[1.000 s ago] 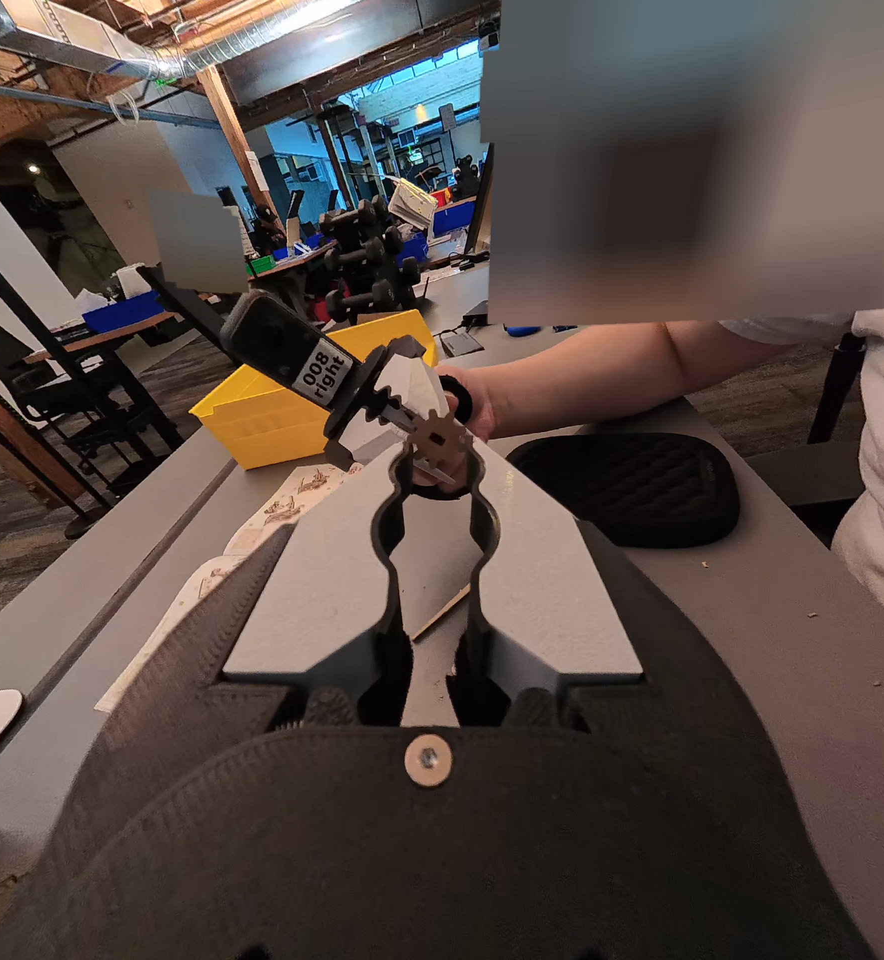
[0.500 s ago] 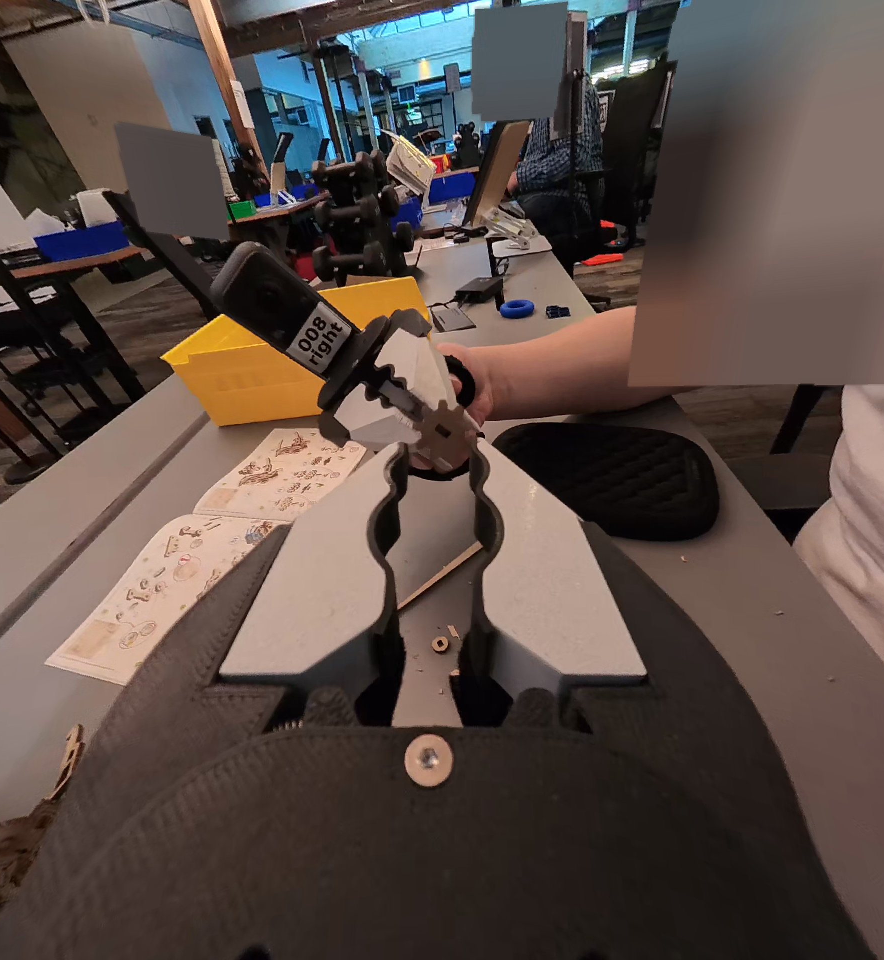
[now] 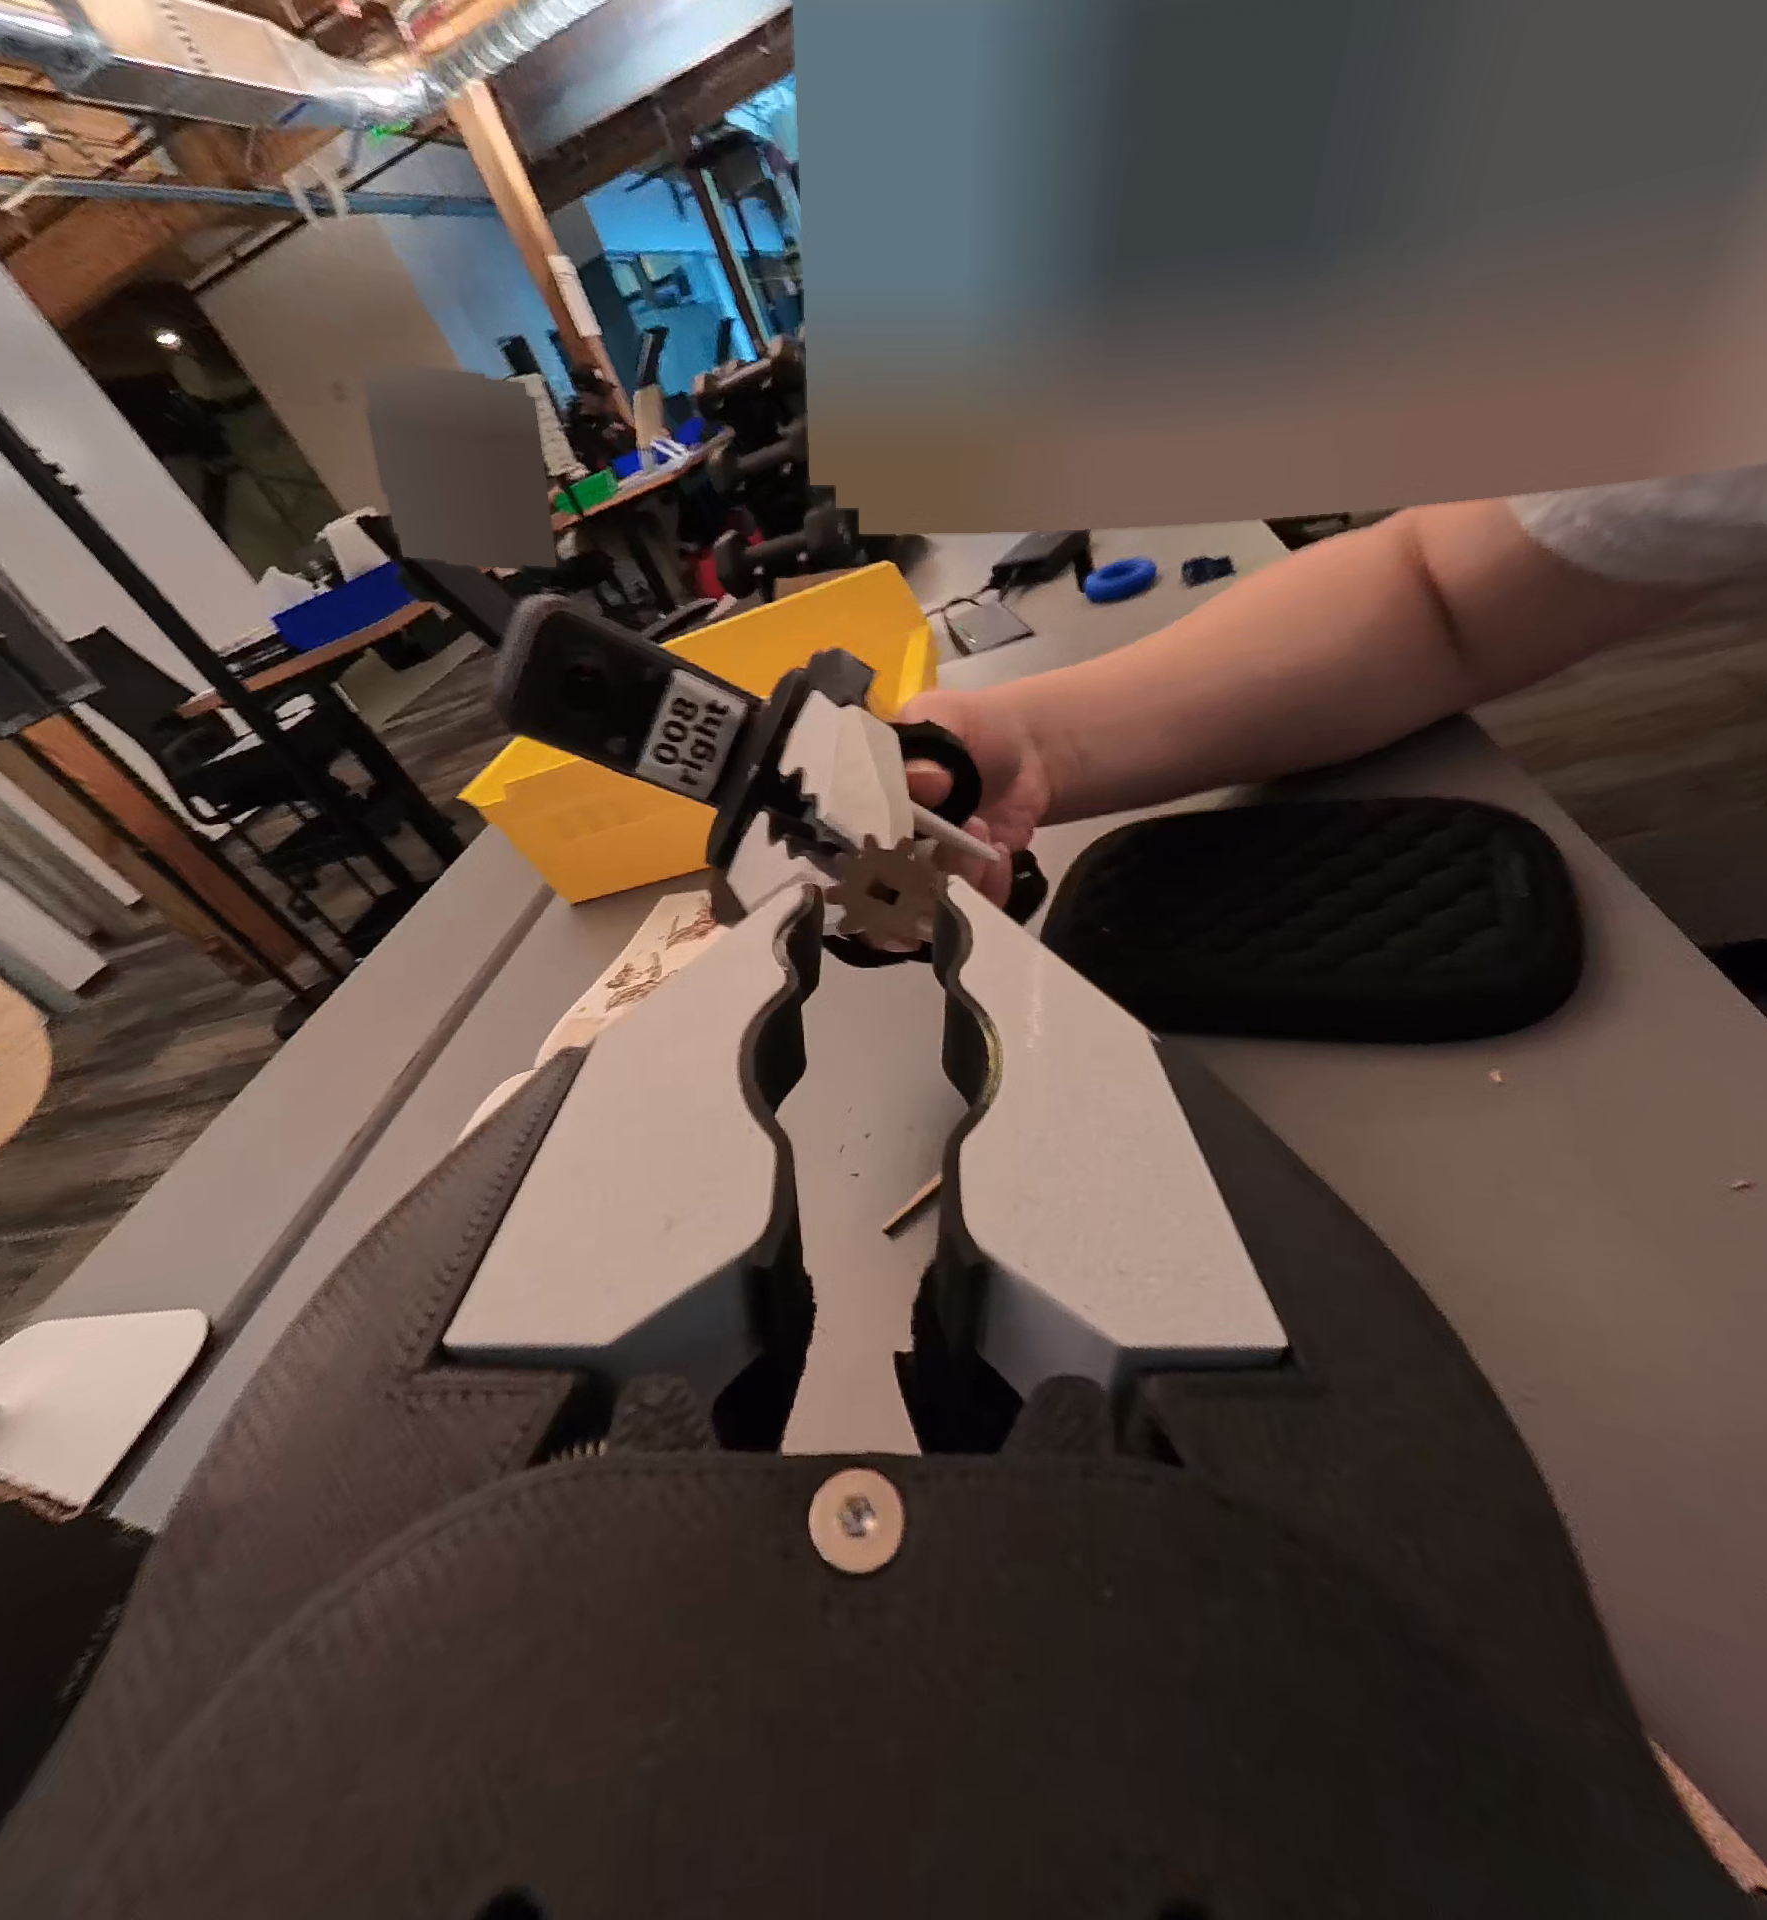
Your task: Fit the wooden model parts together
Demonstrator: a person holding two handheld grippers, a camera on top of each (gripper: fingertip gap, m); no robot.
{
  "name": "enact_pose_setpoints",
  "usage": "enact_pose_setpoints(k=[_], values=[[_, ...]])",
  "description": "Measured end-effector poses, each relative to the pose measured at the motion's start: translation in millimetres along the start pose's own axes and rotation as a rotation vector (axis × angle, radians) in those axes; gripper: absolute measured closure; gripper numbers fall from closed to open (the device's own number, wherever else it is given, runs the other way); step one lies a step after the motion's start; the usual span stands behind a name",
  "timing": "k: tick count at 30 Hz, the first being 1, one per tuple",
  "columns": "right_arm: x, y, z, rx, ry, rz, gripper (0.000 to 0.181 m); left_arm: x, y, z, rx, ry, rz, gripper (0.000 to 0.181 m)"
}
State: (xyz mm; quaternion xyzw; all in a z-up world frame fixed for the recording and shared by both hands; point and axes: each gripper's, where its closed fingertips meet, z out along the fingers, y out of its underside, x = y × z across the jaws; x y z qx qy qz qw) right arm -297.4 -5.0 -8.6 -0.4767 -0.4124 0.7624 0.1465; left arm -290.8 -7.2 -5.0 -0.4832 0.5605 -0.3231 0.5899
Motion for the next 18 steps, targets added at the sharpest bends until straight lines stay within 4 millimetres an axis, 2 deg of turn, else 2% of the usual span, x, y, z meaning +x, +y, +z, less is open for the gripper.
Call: enact_pose_setpoints(k=[6,15,18], values=[[3,3,-1,-0.024,0.014,0.028,0.179,3,5,2,-0.020,0.014,0.001,0.166],[15,2,-10,-0.026,0.097,0.116,0.180,-5,17,8,-0.094,-0.067,0.061,0.167],[15,8,-9,-0.076,0.112,0.118,0.180,0,19,9,-0.099,-0.033,0.046,0.167]])
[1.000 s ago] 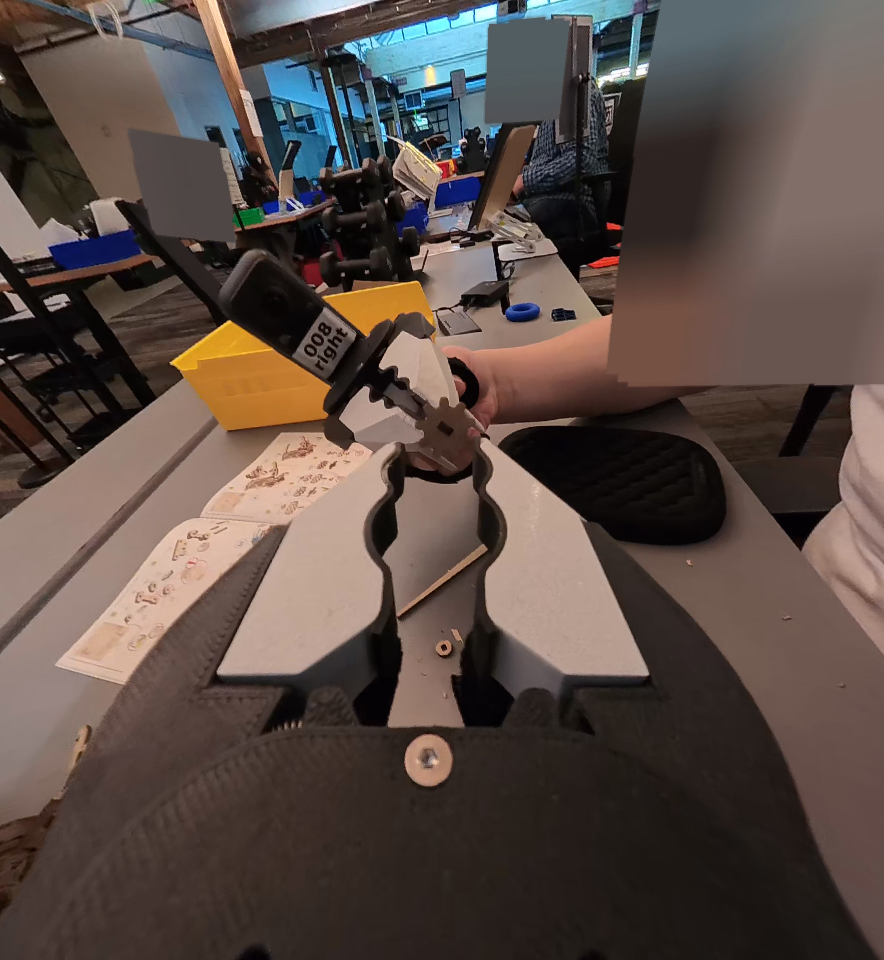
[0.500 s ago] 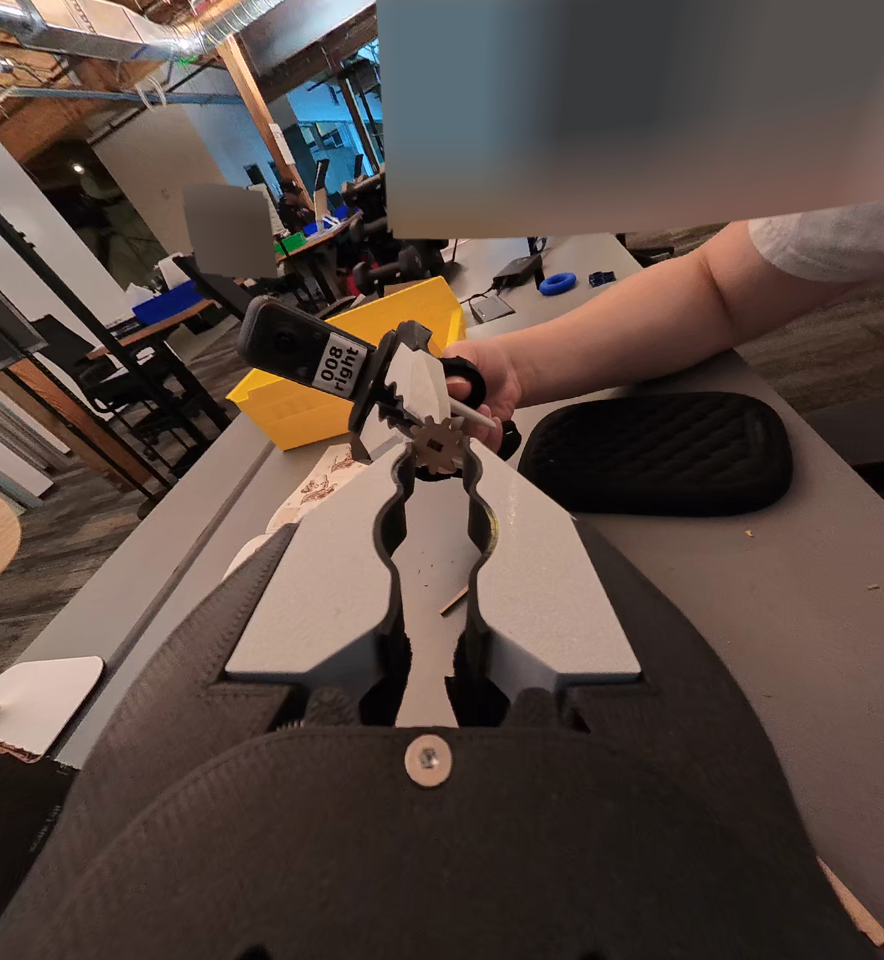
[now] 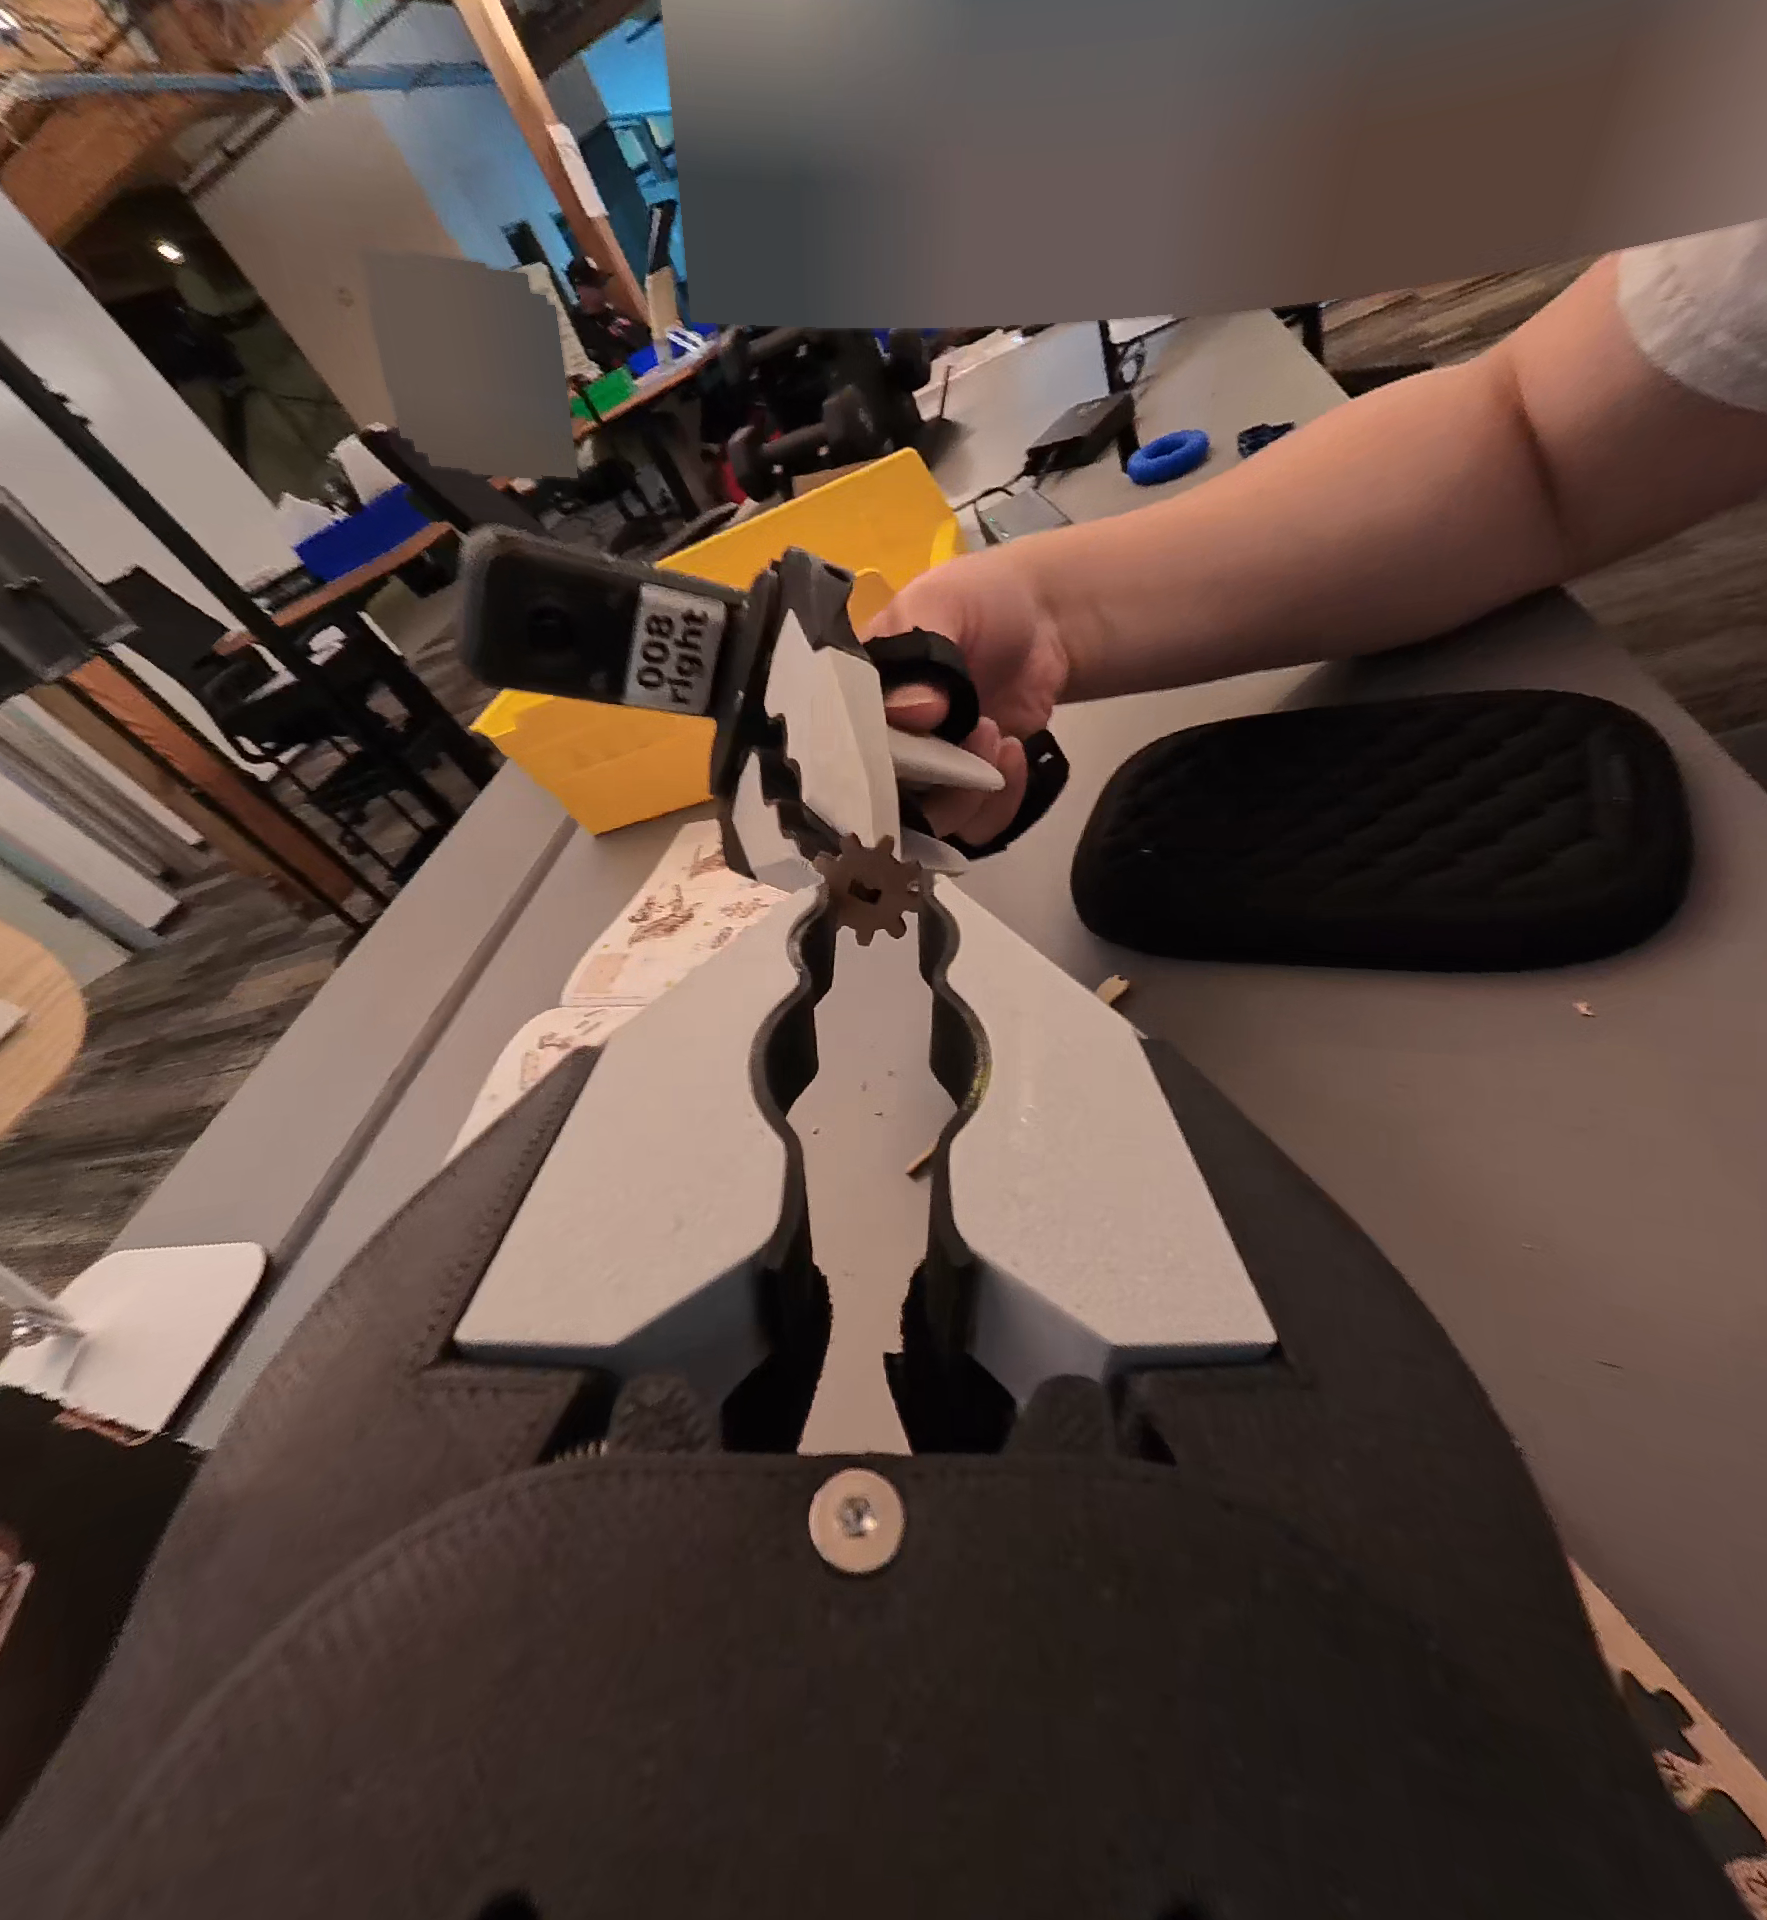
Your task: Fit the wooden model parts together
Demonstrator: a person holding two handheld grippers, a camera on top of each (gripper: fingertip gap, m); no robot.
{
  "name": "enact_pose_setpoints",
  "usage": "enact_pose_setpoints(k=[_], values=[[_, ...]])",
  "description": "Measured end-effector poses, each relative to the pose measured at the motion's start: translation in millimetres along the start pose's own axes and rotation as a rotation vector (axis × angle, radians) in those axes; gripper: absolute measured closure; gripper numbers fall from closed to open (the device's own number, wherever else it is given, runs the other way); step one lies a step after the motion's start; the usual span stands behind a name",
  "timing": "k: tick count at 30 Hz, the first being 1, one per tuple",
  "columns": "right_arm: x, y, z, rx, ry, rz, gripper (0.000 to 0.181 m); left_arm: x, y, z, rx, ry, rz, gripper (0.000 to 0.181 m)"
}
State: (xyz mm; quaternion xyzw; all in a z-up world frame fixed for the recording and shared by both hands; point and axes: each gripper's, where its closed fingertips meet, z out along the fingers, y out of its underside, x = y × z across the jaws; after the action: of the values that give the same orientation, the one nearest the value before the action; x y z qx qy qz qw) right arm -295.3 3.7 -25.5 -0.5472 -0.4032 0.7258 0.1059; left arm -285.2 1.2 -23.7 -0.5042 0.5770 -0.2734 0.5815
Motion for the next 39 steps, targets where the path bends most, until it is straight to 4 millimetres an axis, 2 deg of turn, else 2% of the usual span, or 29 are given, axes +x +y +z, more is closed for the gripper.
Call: enact_pose_setpoints(k=[4,9,12,16,17,19,21,24,32,35,39], values=[[0,5,-1,-0.062,0.043,-0.032,0.180,5,2,2,0.002,0.038,-0.036,0.167],[2,0,-3,-0.051,0.094,-0.078,0.180,-1,3,2,0.010,0.040,-0.124,0.167],[0,-6,-5,-0.016,0.088,-0.096,0.180,-4,2,3,0.015,0.031,-0.169,0.160],[1,-11,-7,-0.015,0.151,-0.210,0.181,-16,0,-1,0.044,0.027,-0.313,0.163],[1,-11,-7,-0.033,0.186,-0.254,0.180,-20,-1,-3,0.057,0.023,-0.359,0.168],[0,-11,-7,-0.074,0.246,-0.329,0.180,-20,-3,-4,0.086,0.063,-0.441,0.167],[1,-9,-8,-0.131,0.327,-0.386,0.180,-20,-1,-2,0.083,0.093,-0.512,0.154],[6,-3,-11,-0.232,0.438,-0.454,0.180,-18,4,4,0.056,0.104,-0.574,0.151],[15,7,-24,-0.442,0.685,-0.588,0.179,-3,16,19,0.005,0.202,-0.761,0.153],[18,11,-28,-0.508,0.752,-0.633,0.180,-3,13,22,0.047,0.223,-0.821,0.160],[27,16,-30,-0.581,0.816,-0.681,0.179,-2,19,26,0.028,0.214,-0.843,0.166]])
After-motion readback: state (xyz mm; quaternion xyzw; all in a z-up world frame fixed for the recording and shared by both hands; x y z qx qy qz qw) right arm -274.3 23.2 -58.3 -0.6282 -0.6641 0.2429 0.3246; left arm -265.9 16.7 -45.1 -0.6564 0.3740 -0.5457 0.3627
